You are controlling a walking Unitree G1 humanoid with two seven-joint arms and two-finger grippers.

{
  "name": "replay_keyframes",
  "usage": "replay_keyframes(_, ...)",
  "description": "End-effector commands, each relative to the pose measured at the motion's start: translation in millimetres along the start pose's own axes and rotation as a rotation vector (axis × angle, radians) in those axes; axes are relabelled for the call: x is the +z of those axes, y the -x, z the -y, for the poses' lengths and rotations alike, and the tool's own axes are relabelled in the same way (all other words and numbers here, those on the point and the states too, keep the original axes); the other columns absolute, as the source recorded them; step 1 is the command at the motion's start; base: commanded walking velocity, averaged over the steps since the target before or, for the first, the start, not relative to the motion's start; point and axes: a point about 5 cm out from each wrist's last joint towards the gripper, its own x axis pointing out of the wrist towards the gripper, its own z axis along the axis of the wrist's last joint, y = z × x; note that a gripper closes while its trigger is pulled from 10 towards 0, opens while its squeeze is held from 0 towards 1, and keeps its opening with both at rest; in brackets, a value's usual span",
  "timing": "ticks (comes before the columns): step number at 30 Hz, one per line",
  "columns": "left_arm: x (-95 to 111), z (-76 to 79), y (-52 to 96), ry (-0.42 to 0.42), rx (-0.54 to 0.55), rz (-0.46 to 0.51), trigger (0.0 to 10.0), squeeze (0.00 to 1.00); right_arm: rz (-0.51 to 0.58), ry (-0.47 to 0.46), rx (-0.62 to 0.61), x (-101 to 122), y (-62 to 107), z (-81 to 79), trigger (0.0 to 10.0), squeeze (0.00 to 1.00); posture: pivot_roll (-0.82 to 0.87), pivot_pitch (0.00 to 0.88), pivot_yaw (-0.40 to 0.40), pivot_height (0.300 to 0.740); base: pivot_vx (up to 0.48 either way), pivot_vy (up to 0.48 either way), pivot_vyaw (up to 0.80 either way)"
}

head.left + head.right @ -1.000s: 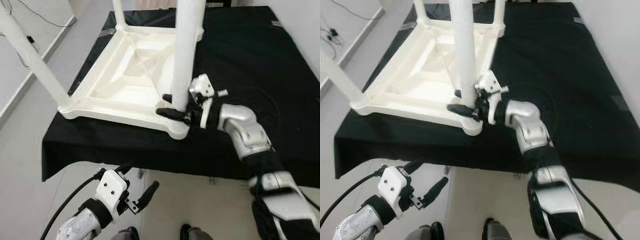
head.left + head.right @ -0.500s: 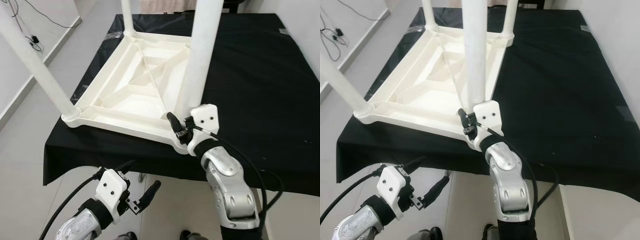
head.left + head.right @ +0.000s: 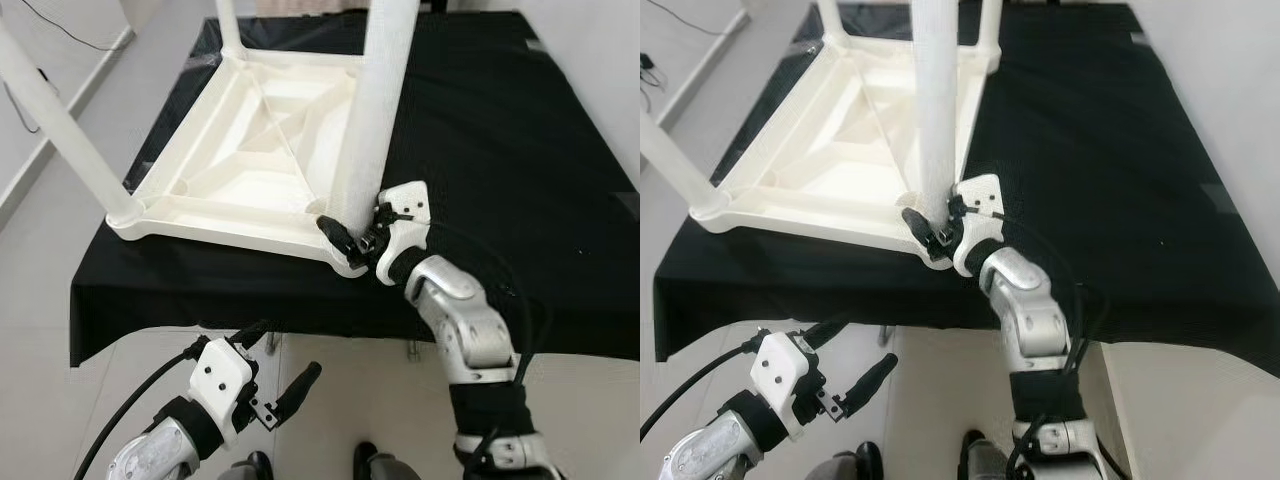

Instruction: Building children table

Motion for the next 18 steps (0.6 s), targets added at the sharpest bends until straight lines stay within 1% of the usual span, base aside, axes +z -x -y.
replay_keyframes(1, -8, 0.8, 0.8, 0.016, 0.008, -0.031, 10.0, 0.00, -0.024, 0.047, 0.141, -6, -1.8, -2.9, 10.0, 0.00, 0.03, 0.266, 0.001, 0.740, 0.000, 0.000, 0.00)
replay_keyframes(2, -8, 0.6, -0.1, 0.015, 0.010, -0.030, 10.0, 0.00, -0.045, 0.087, 0.168, -7, -2.5, 1.4, 10.0, 0.00, 0.03, 0.266, 0.001, 0.740, 0.000, 0.000, 0.00)
replay_keyframes(3, -9, 0.4, -1.3, 0.014, 0.012, -0.030, 10.0, 0.00, -0.055, 0.085, 0.207, -8, -4.1, 4.4, 10.0, 0.00, 0.03, 0.254, -0.006, 0.740, 0.000, 0.000, 0.00)
replay_keyframes(5, -9, 0.4, -1.3, 0.014, 0.012, -0.030, 10.0, 0.00, -0.055, 0.085, 0.207, -8, -4.1, 4.4, 10.0, 0.00, 0.03, 0.254, -0.006, 0.740, 0.000, 0.000, 0.00)
replay_keyframes(6, -9, 0.2, -2.1, 0.013, 0.013, -0.029, 10.0, 0.00, -0.060, 0.077, 0.233, -8, -5.0, 6.4, 10.0, 0.00, 0.03, 0.254, -0.006, 0.740, 0.000, 0.000, 0.00)
replay_keyframes(7, -9, 0.2, -2.1, 0.013, 0.013, -0.029, 10.0, 0.00, -0.060, 0.077, 0.233, -8, -5.0, 6.4, 10.0, 0.00, 0.03, 0.254, -0.006, 0.740, 0.000, 0.000, 0.00)
replay_keyframes(8, -10, 0.0, -3.2, 0.012, 0.016, -0.028, 10.0, 0.00, -0.075, 0.063, 0.271, -9, -6.7, 8.3, 10.0, 0.00, 0.03, 0.244, -0.008, 0.740, 0.000, 0.000, 0.00)
replay_keyframes(9, -10, 0.0, -3.2, 0.012, 0.016, -0.028, 10.0, 0.00, -0.075, 0.063, 0.271, -9, -6.7, 8.3, 10.0, 0.00, 0.03, 0.244, -0.008, 0.740, 0.000, 0.000, 0.00)
replay_keyframes(11, -11, 0.1, -5.5, 0.010, 0.023, -0.025, 10.0, 0.00, -0.086, 0.050, 0.331, -11, -13.1, 14.0, 10.0, 0.00, 0.04, 0.231, -0.016, 0.740, 0.000, 0.000, 0.00)
replay_keyframes(12, -11, 0.4, -6.4, 0.009, 0.026, -0.024, 10.0, 0.00, -0.084, 0.028, 0.350, -10, -16.9, 15.5, 2.8, 0.00, 0.04, 0.229, -0.018, 0.740, 0.000, 0.000, 0.00)
replay_keyframes(15, -12, 0.8, -6.8, 0.009, 0.028, -0.024, 10.0, 0.00, -0.079, 0.013, 0.359, -9, -19.3, 16.1, 2.8, 0.00, 0.04, 0.228, -0.019, 0.740, 0.000, 0.000, 0.00)
replay_keyframes(16, -12, 1.2, -7.0, 0.009, 0.029, -0.023, 10.0, 0.00, -0.069, -0.003, 0.381, -8, -20.3, 15.2, 0.0, 0.00, 0.04, 0.227, -0.020, 0.740, 0.000, 0.000, 0.00)
replay_keyframes(18, -12, 1.4, -7.1, 0.009, 0.030, -0.022, 10.0, 0.00, -0.062, -0.013, 0.405, -7, -20.6, 14.8, 0.0, 0.00, 0.04, 0.227, -0.020, 0.740, 0.000, 0.000, 0.00)
